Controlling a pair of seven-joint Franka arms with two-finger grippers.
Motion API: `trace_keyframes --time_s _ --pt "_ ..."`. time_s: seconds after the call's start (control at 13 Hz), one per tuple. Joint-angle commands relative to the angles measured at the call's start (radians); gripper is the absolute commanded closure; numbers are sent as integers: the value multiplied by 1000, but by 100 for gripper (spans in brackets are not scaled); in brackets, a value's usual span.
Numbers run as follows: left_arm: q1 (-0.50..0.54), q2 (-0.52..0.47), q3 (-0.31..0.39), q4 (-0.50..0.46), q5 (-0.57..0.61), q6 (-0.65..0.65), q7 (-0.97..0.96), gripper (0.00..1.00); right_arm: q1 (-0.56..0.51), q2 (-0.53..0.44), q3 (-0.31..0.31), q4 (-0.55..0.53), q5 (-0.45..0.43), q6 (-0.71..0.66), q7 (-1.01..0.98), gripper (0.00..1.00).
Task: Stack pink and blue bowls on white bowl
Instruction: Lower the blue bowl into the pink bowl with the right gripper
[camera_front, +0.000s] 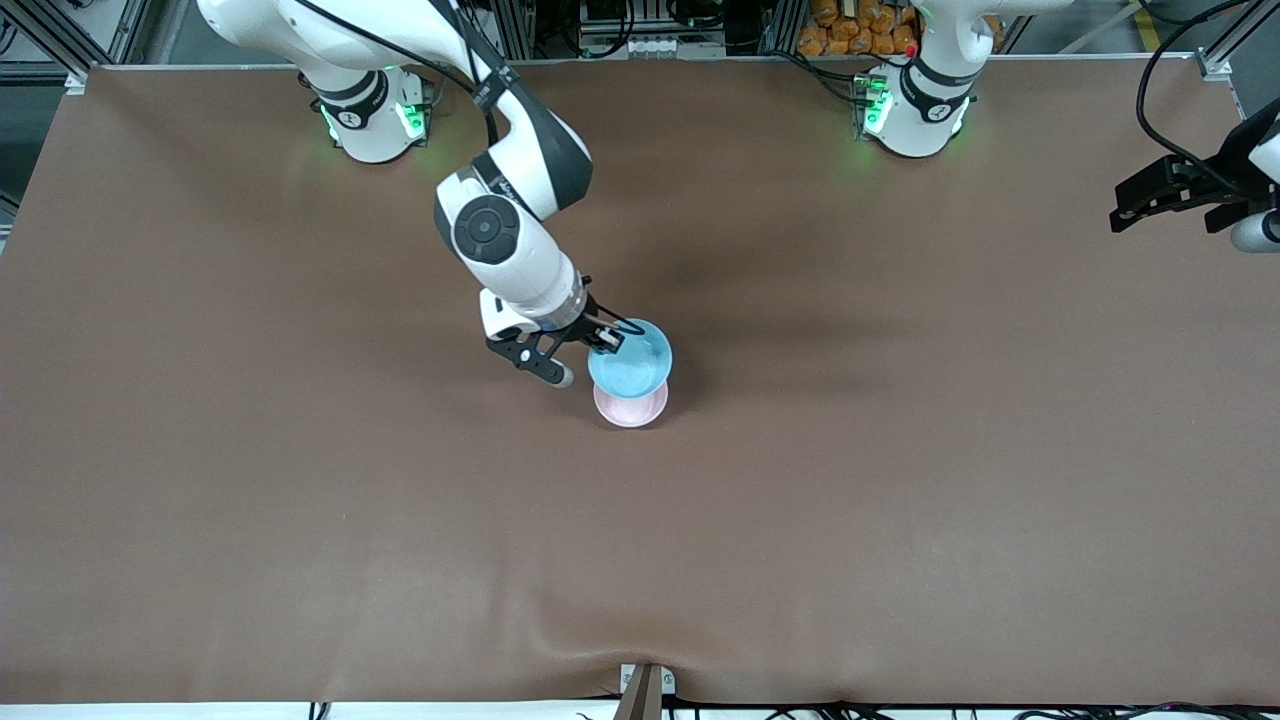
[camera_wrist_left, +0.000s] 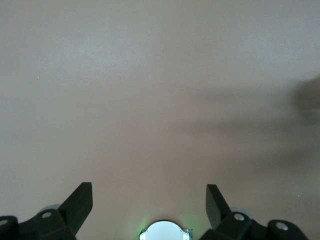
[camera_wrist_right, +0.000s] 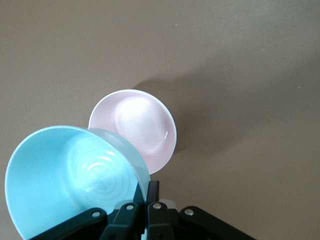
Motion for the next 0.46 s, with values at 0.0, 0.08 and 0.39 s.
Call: trace_keyframes --time_s 0.0,0.08,0.39 --pt "0 2 -2 8 4 -14 7 0 31 62 -15 7 -4 88 13 100" --pt "0 2 -2 8 4 -14 5 0 31 74 -15 8 -13 99 13 100" --pt "-2 2 -2 7 2 -14 5 0 31 102 -15 8 -75 105 13 100"
